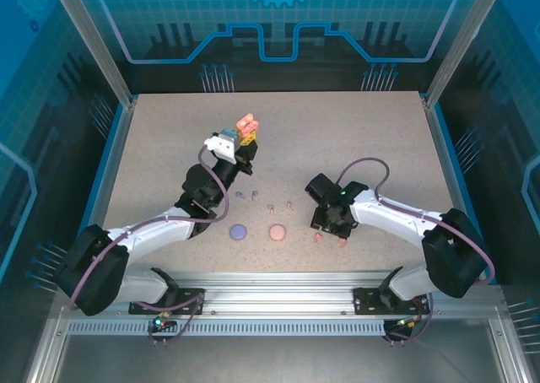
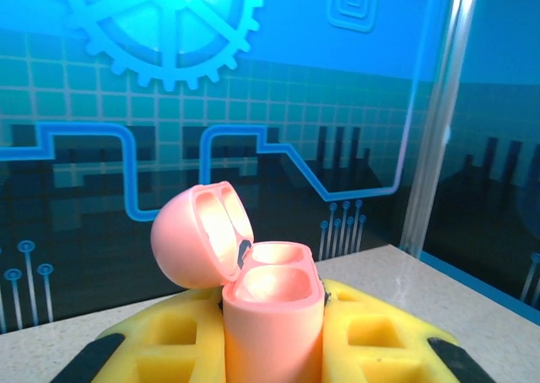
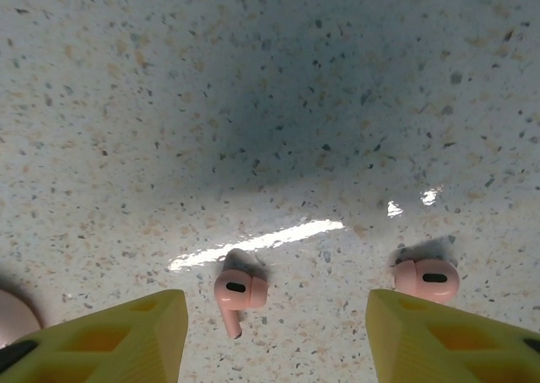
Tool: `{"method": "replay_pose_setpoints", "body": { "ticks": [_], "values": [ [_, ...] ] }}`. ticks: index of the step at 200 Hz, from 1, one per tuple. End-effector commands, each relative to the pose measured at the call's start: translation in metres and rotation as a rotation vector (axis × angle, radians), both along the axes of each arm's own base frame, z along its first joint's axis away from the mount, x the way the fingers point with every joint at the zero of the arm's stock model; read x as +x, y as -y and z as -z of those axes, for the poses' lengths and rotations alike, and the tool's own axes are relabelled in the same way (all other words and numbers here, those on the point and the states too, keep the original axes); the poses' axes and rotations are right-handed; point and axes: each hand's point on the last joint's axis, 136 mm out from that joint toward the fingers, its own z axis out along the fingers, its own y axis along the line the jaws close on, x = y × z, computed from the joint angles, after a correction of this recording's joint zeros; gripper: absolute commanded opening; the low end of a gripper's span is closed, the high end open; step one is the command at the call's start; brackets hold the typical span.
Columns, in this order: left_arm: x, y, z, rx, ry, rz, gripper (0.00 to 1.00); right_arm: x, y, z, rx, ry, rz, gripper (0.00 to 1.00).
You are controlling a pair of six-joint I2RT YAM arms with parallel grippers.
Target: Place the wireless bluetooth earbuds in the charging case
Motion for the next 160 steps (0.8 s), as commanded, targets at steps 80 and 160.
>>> {"method": "replay_pose_setpoints", "body": {
  "ticks": [80,160],
  "values": [
    [0.014,-0.014,-0.039,-0.083,0.079,-0.035,0.00,-0.004,-0.016,0.016,-0.082,-0.056,0.109,0.56],
    [0.014,-0.009,-0.037,-0.058,0.083,-0.014,0.00,-0.006,-0.020,0.029,-0.079,-0.083,0.122,0.51]
  ]
}}
